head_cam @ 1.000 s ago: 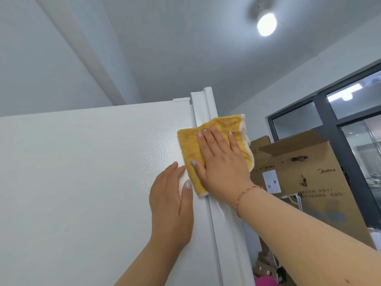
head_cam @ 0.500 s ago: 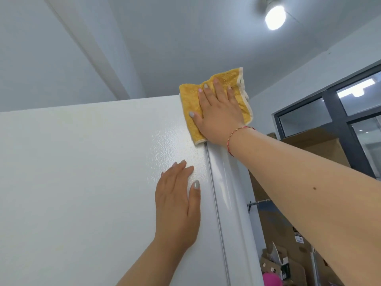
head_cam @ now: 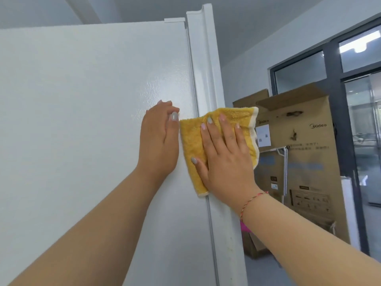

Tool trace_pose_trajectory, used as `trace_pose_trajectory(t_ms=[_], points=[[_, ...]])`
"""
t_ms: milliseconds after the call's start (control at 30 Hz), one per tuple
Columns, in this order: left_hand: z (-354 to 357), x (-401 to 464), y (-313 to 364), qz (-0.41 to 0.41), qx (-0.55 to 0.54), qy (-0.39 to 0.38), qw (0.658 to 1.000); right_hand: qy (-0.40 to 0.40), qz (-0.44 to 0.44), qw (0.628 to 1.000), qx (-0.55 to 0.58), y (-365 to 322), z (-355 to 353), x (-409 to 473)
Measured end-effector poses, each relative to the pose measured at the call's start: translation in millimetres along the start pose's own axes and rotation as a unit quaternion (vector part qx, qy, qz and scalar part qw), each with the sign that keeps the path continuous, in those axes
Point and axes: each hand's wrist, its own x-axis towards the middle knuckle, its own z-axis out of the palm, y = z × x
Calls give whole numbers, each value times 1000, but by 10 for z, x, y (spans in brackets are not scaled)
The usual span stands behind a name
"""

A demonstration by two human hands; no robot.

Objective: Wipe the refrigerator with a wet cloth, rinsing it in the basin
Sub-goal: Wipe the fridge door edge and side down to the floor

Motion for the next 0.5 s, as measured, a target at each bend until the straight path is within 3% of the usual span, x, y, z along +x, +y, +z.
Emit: trace_pose_trajectory(t_ms=[500], points=[[94, -828, 321, -104, -27, -63, 992, -60, -3, 998, -24, -393, 287, -1938]])
